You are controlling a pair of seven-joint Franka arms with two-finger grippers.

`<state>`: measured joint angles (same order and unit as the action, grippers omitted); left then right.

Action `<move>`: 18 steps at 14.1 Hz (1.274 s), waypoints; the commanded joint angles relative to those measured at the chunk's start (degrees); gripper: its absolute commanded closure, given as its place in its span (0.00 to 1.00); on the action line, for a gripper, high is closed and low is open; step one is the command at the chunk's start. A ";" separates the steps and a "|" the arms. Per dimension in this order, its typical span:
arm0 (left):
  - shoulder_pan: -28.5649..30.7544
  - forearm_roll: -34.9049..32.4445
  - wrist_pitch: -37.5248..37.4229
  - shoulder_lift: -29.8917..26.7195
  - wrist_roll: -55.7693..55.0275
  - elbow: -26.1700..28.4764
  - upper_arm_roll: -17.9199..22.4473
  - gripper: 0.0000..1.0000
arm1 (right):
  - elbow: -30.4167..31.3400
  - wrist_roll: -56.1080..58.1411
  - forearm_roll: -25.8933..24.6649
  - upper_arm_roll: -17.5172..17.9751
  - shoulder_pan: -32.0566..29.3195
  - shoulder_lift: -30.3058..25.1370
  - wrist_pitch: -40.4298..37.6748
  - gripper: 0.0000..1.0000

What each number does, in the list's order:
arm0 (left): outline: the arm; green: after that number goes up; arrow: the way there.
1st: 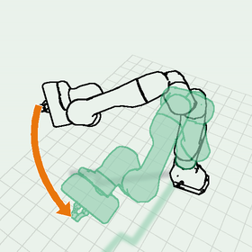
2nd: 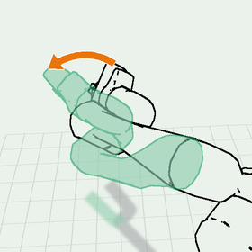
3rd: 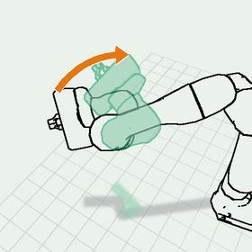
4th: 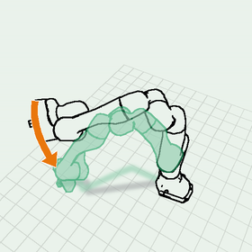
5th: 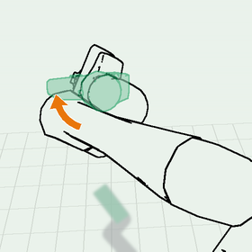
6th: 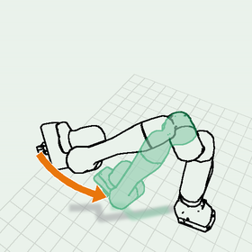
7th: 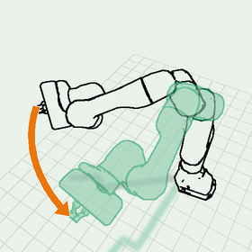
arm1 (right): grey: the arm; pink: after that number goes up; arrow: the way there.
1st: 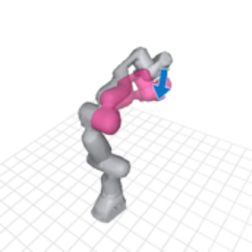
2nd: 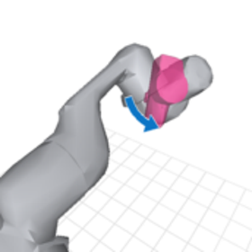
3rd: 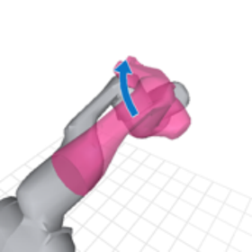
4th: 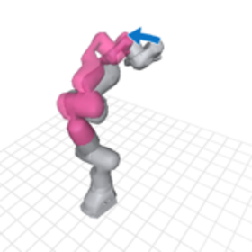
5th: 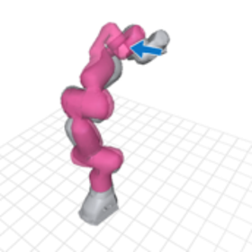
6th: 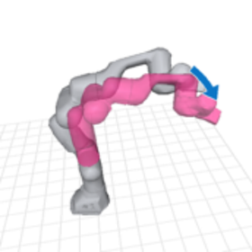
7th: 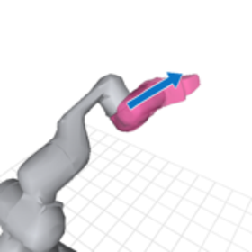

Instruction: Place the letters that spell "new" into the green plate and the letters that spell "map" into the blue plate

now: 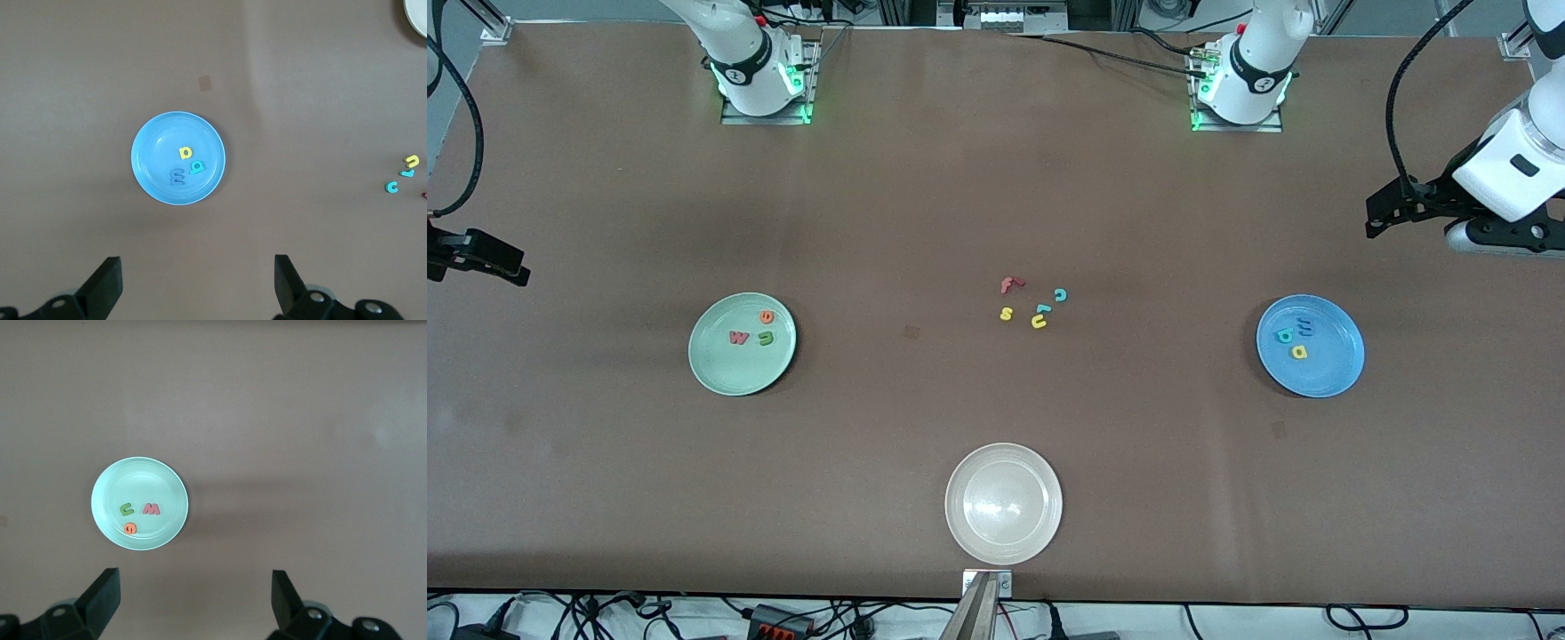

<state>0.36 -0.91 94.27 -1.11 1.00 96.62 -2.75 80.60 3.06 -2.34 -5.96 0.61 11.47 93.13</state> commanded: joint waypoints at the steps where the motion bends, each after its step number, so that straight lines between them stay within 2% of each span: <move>1: 0.34 1.09 -0.93 -0.29 0.50 -0.73 0.02 0.00 | 2.27 -1.39 2.94 2.36 -3.33 -2.06 0.12 0.00; 6: 0.34 1.09 -0.93 -0.29 0.50 -0.73 0.02 0.00 | 9.83 -0.08 -0.29 2.36 -2.72 -7.51 3.28 0.00; 10: 0.34 1.09 -1.02 -0.29 0.32 -0.73 0.02 0.00 | 14.40 -0.86 -0.13 2.45 -2.54 -11.37 3.99 0.00; 13: 0.26 1.09 -1.02 -0.29 0.32 -0.73 0.02 0.00 | 21.86 -0.95 -0.12 2.45 -2.63 -15.94 8.46 0.00; 18: 0.26 1.09 -1.02 -0.29 0.23 -0.64 0.02 0.00 | 20.66 -0.78 -0.13 2.45 -2.10 -15.69 8.12 0.00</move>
<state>0.37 -0.91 94.24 -1.11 0.98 96.61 -2.75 100.45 2.69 -1.72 -4.47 -1.15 -2.99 100.57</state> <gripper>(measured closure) 0.000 0.000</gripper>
